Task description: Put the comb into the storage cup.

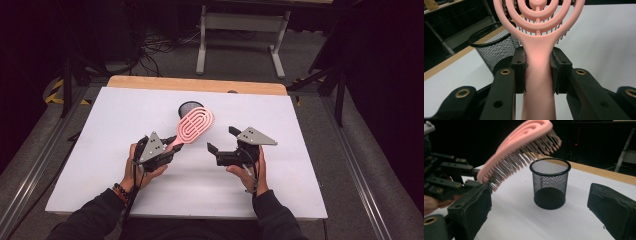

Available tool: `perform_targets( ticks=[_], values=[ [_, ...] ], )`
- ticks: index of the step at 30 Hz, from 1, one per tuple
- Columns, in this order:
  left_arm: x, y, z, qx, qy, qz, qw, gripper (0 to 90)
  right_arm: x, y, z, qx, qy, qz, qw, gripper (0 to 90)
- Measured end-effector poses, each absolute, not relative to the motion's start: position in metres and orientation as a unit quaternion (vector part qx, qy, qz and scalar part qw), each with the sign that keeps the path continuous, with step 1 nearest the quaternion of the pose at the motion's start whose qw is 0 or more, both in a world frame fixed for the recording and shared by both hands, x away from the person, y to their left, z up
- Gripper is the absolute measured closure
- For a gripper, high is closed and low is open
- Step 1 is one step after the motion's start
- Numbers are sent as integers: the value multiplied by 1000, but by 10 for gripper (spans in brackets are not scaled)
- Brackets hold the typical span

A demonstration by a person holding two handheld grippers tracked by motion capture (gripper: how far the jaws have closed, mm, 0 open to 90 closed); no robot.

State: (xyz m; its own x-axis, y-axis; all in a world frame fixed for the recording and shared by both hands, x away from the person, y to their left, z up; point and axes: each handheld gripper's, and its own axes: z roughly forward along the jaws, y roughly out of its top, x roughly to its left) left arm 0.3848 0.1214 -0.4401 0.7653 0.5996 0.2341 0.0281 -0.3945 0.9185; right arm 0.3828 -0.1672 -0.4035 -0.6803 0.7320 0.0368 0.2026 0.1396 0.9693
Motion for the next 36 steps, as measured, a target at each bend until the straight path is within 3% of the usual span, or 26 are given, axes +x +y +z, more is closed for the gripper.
perform_targets(
  ticks=[19,25,31,36],
  values=[
    [383,88,-454,810,166,262,497,691,391,-157,-409,349,703,587,198,90],
    [388,85,-461,824,167,255,477,692,397,-162,-411,385,659,627,155,248],
    [387,81,-463,833,158,265,460,693,395,-154,-412,383,657,632,149,465],
    [387,81,-464,834,154,259,462,691,392,-153,-414,393,647,639,134,527]
  ],
)
